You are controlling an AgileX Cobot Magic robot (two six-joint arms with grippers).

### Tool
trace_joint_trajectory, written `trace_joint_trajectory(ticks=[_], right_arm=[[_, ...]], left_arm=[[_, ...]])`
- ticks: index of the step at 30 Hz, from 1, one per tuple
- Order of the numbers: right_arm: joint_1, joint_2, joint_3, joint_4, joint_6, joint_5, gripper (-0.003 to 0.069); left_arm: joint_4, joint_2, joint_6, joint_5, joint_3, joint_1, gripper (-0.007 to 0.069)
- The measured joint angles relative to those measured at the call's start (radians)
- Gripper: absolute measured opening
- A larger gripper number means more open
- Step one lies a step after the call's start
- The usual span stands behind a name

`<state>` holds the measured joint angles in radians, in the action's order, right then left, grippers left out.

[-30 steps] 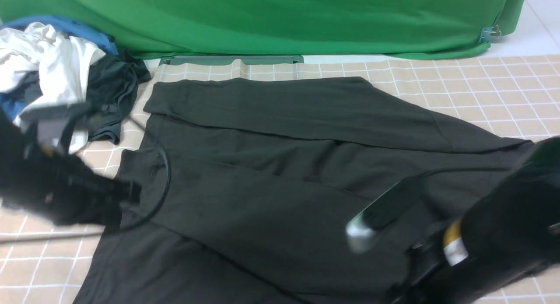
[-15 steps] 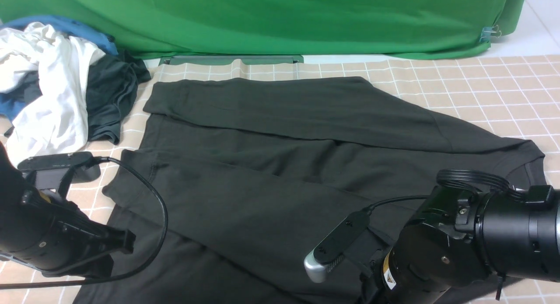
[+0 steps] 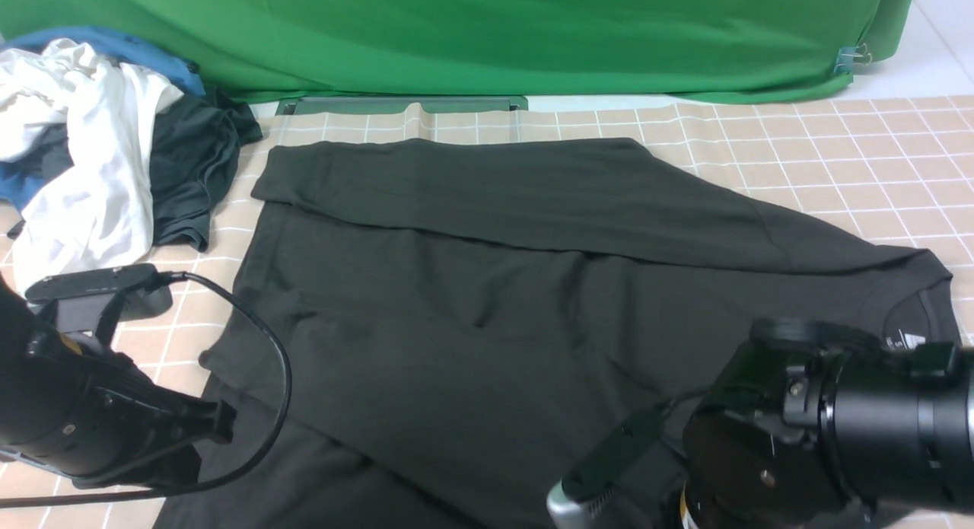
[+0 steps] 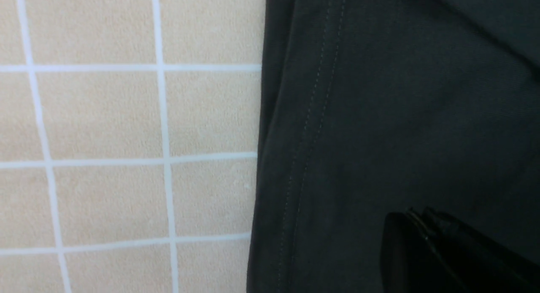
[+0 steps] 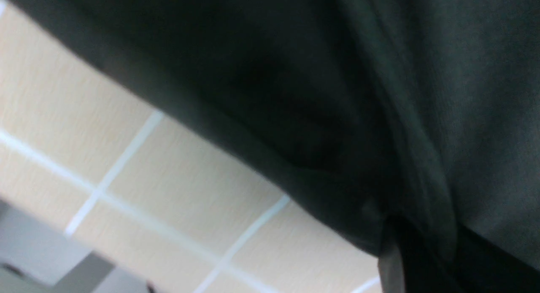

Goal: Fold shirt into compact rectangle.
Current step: 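Grab the top left corner of the dark shirt with the left gripper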

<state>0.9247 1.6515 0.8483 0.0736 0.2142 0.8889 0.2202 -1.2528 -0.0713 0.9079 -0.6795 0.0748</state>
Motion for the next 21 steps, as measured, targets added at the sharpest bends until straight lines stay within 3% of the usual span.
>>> trace_joint_trajectory(ticks=[6,9,11,13,16,18,21], right_arm=[[0.074,-0.051,0.0,0.001,0.073,0.057,0.009],[0.087,-0.061,0.0,0.003,0.079,0.063,0.0136],[0.087,-0.061,0.0,0.003,0.08,0.069,0.0211],[0.087,-0.061,0.0,0.003,0.08,0.091,0.0369],[0.087,-0.061,0.002,0.003,0.052,0.119,0.0503],[0.087,-0.066,0.007,0.001,0.04,0.127,0.052],[0.088,-0.113,0.023,-0.03,0.032,0.131,0.0407]], left_arm=[[0.003,0.005,0.037,0.035,0.0,0.0,0.0019],[0.003,0.005,0.071,0.034,-0.009,0.0,0.0019],[0.003,0.003,0.082,0.037,-0.035,0.0,0.0019],[-0.003,0.001,0.1,0.036,-0.103,0.0,0.0019],[-0.013,-0.022,0.133,0.038,-0.225,-0.007,0.0019],[-0.016,-0.054,0.141,0.042,-0.303,-0.017,0.0019],[-0.027,-0.179,0.146,0.057,-0.496,-0.04,0.0019]])
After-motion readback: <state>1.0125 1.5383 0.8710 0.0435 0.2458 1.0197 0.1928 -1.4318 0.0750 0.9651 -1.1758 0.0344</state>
